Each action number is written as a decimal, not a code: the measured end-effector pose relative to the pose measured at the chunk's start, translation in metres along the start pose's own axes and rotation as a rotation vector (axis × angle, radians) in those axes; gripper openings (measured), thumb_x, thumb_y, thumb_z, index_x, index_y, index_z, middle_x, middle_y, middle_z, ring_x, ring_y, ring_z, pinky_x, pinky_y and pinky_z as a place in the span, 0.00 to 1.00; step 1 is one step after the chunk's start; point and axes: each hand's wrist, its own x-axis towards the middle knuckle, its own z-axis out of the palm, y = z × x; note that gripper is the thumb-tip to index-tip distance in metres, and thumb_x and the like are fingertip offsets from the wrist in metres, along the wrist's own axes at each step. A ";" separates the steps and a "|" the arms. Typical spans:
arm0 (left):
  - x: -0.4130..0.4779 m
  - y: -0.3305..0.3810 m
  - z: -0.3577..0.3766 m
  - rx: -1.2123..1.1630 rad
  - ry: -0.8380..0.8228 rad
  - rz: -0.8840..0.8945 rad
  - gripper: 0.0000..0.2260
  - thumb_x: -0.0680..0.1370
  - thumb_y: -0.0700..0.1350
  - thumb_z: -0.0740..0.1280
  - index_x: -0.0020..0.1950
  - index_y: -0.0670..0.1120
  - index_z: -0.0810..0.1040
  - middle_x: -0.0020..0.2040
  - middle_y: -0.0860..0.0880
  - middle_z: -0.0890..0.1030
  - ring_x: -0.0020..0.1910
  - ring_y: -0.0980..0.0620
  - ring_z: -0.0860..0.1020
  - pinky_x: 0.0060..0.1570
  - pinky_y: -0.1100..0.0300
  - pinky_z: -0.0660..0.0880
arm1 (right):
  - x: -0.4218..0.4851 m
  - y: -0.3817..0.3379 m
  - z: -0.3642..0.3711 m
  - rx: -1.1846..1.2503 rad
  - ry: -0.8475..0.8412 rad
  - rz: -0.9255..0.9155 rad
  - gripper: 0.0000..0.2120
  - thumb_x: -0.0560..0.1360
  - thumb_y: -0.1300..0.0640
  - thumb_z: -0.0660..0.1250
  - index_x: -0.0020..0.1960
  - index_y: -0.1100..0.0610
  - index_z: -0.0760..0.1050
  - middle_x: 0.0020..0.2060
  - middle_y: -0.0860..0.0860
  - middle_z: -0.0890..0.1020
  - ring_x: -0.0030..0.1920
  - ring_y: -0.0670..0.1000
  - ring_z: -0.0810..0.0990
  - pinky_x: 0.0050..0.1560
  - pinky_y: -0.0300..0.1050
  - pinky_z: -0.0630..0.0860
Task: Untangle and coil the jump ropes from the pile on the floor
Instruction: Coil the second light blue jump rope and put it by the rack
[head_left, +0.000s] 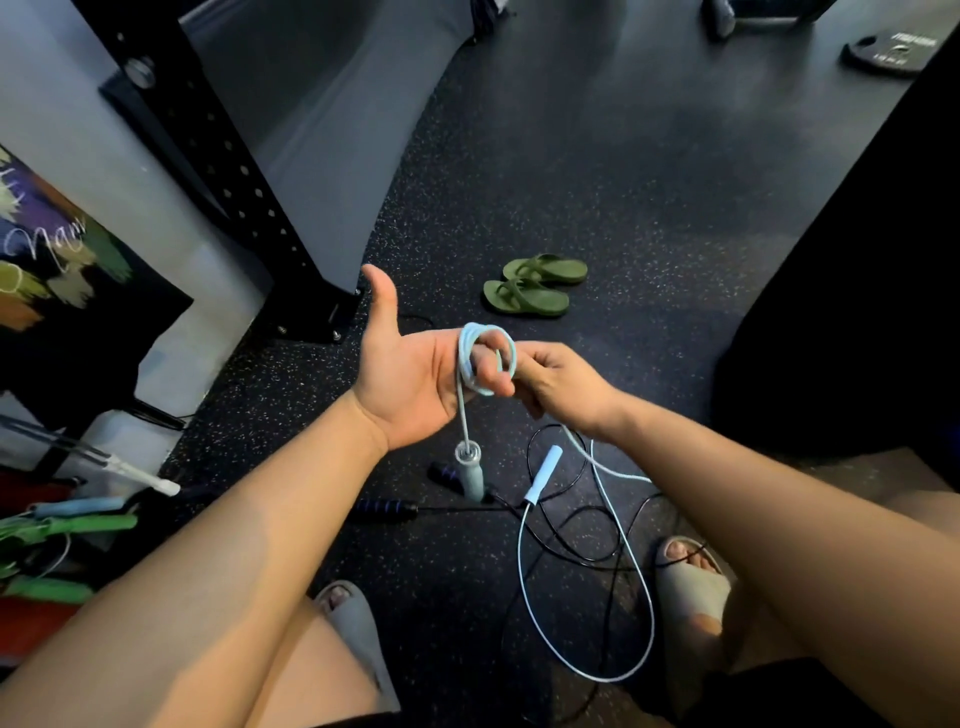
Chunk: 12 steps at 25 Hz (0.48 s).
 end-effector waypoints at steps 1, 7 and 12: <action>0.001 0.001 -0.001 -0.060 0.032 0.047 0.55 0.65 0.82 0.38 0.51 0.36 0.79 0.37 0.42 0.81 0.44 0.40 0.81 0.59 0.51 0.75 | -0.001 0.002 0.004 0.002 -0.019 0.036 0.19 0.84 0.50 0.58 0.41 0.60 0.76 0.32 0.57 0.67 0.30 0.54 0.64 0.31 0.47 0.64; 0.007 0.006 -0.012 -0.127 0.303 0.258 0.54 0.69 0.80 0.39 0.65 0.34 0.71 0.53 0.38 0.82 0.61 0.36 0.80 0.72 0.45 0.68 | -0.006 -0.013 0.003 -0.451 -0.250 0.043 0.16 0.85 0.50 0.56 0.45 0.52 0.78 0.29 0.46 0.74 0.27 0.44 0.73 0.34 0.40 0.70; 0.017 -0.007 -0.011 0.336 0.458 0.133 0.52 0.73 0.73 0.28 0.62 0.38 0.77 0.54 0.39 0.85 0.60 0.45 0.82 0.77 0.43 0.54 | -0.009 -0.044 -0.001 -0.962 -0.255 -0.157 0.18 0.83 0.46 0.55 0.48 0.56 0.79 0.41 0.51 0.83 0.42 0.54 0.80 0.44 0.49 0.75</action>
